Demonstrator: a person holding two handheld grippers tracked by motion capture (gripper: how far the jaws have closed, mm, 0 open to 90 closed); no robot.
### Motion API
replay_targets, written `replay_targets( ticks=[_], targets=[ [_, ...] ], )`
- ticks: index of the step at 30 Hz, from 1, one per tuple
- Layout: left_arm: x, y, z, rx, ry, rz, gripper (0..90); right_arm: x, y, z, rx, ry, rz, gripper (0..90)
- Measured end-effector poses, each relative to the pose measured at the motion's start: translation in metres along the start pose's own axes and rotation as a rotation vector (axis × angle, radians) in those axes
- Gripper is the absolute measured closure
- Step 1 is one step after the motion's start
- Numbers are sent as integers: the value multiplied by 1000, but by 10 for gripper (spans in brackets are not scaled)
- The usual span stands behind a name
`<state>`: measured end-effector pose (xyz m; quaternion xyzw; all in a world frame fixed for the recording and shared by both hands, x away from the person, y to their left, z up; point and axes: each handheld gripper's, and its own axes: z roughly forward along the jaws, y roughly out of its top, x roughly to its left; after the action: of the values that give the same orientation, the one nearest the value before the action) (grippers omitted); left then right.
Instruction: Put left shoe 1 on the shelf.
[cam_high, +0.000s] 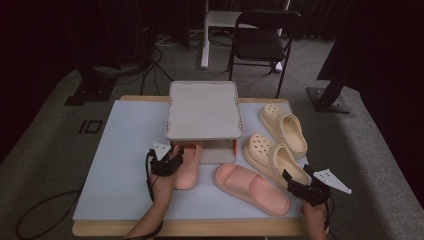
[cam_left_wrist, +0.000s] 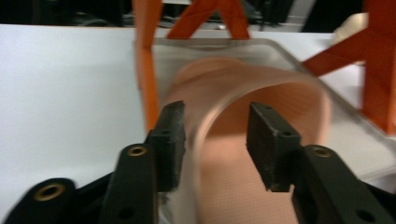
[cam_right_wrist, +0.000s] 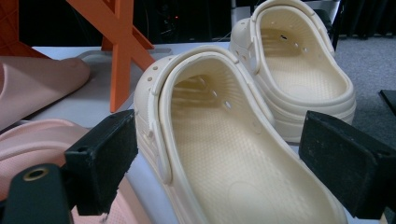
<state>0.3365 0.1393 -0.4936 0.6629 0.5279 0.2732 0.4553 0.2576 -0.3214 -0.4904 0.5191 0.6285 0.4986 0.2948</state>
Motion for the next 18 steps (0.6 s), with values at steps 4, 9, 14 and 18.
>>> replay_targets(
  ticks=[4, 9, 14, 18],
  targets=[
    [4, -1, -10, 8, -49, -2, 516, 1, 0, 0, 0, -2, -7, 111],
    [12, -4, -26, 11, -91, -7, 515, 1, 1, -1, -3, -2, -9, 111],
    [17, -5, -42, 11, -109, 3, 514, 1, 1, 0, -1, 6, -5, 111],
    [20, -7, -54, 17, -123, 28, 476, 1, 1, 0, 2, 11, -17, 111]
  ],
)
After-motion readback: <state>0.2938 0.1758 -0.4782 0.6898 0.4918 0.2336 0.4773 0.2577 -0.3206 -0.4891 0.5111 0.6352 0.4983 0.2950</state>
